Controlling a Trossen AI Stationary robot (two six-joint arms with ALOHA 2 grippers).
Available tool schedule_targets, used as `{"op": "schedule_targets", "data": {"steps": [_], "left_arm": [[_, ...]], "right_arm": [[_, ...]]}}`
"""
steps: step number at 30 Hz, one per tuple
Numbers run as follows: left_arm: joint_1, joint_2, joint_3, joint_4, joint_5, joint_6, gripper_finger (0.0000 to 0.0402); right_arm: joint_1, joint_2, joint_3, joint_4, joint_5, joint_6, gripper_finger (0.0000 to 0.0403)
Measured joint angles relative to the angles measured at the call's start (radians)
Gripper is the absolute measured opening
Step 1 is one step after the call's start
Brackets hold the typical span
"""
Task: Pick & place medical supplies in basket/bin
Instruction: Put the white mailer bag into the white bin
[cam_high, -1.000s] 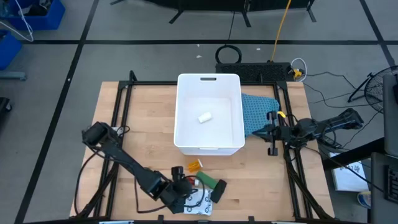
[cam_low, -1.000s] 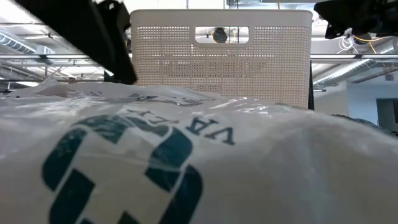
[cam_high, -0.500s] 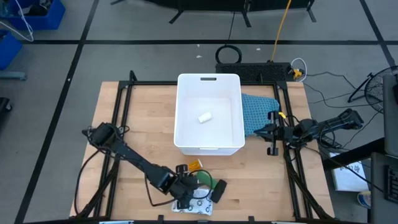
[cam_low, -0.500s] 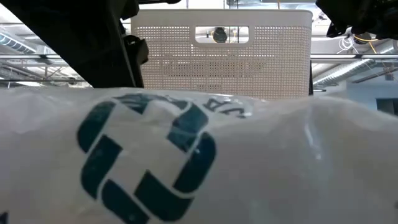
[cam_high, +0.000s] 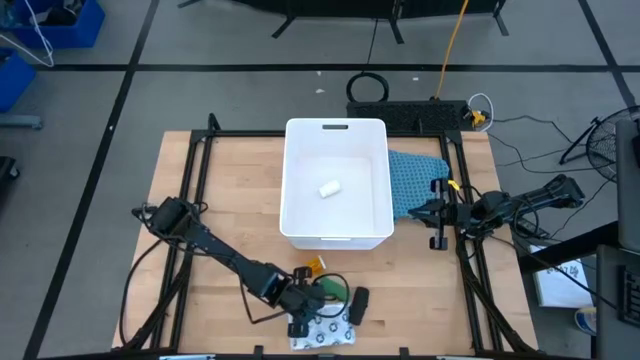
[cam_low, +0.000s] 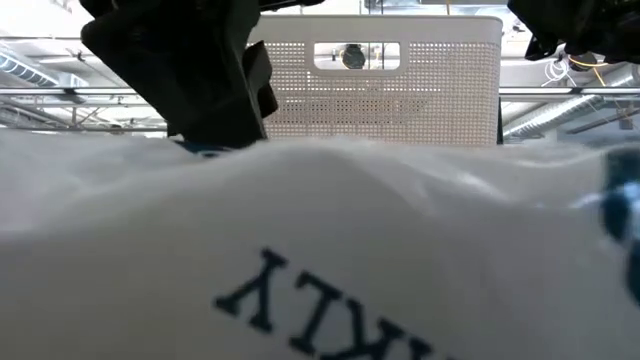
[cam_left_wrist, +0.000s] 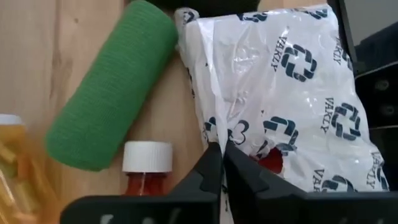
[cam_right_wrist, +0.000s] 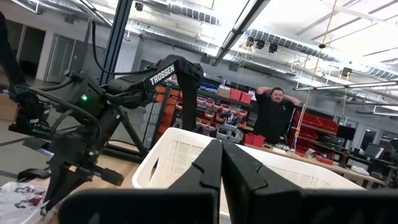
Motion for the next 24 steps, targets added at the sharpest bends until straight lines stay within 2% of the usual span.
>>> {"op": "schedule_targets", "data": {"steps": [4, 8, 14, 20, 24], "left_arm": [[-0.011, -0.013, -0.002, -0.018, 0.009, 0.033, 0.0004], [-0.043, -0.061, -0.008, -0.068, -0.052, 0.085, 0.0003], [-0.109, -0.214, -0.005, -0.153, -0.260, 0.114, 0.0002], [-0.231, -0.386, -0.006, -0.264, -0.547, 0.204, 0.0001], [-0.329, -0.513, -0.059, -0.283, -0.732, 0.247, 0.0001]], "right_arm": [[0.000, 0.000, 0.000, 0.000, 0.000, 0.000, 0.0000], [0.000, 0.000, 0.000, 0.001, 0.000, -0.009, 0.0000], [0.000, 0.000, 0.000, 0.004, 0.000, 0.016, 0.0000], [0.000, 0.000, 0.000, 0.004, 0.000, 0.017, 0.0000], [0.000, 0.000, 0.000, 0.004, 0.000, 0.013, 0.0000]]}}
